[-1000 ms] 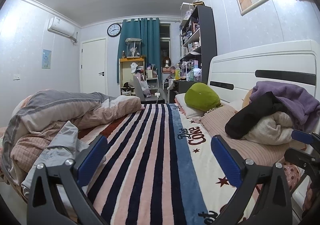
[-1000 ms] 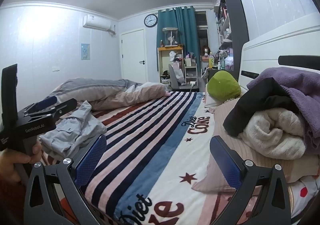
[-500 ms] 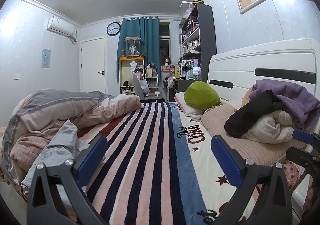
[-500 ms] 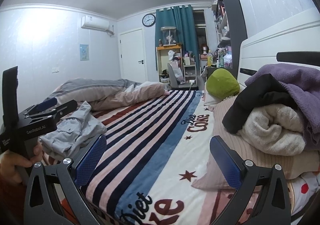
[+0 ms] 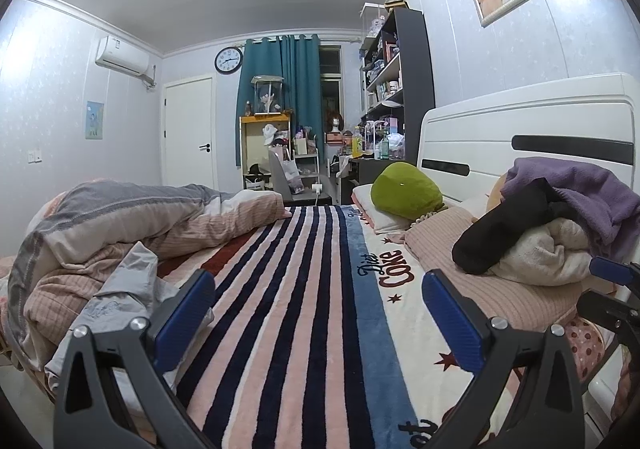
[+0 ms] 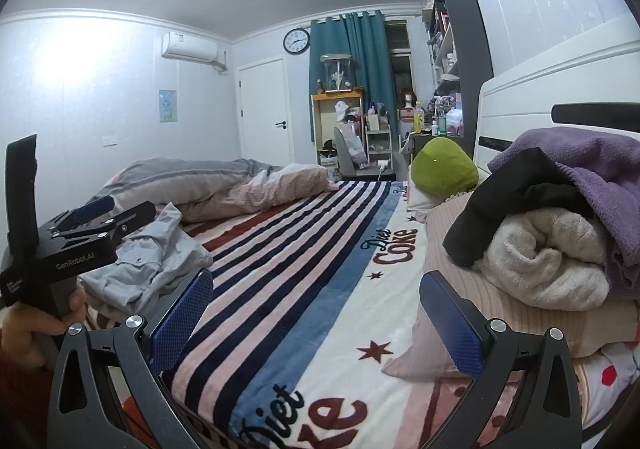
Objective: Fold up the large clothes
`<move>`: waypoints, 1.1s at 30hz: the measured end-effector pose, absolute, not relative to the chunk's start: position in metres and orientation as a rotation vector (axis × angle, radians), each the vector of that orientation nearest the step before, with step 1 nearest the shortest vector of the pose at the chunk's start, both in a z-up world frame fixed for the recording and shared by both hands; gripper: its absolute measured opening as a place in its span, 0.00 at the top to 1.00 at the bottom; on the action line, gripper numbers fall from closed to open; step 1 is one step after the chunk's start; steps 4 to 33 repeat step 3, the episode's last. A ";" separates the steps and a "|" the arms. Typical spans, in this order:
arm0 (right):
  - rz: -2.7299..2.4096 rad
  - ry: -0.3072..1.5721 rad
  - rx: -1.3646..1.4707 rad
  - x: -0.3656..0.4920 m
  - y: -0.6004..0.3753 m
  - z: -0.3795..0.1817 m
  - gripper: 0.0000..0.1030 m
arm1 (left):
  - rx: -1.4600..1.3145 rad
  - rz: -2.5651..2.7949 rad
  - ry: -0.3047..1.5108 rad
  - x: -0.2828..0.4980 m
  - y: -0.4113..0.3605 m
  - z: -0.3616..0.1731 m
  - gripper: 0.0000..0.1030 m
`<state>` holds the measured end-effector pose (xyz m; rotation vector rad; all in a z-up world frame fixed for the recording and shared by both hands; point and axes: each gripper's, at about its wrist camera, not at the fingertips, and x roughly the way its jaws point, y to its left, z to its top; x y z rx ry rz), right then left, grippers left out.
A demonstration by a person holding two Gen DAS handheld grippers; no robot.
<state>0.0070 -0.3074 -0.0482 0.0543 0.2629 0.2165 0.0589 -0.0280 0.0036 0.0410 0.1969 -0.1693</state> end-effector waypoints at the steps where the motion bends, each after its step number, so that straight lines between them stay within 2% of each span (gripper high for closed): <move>1: 0.216 0.263 0.054 0.007 -0.307 -0.048 0.00 | 0.042 -0.175 0.199 0.060 -0.028 0.004 0.01; 33: 0.216 0.263 0.054 0.007 -0.308 -0.048 0.00 | 0.040 -0.162 0.194 0.060 -0.027 0.004 0.01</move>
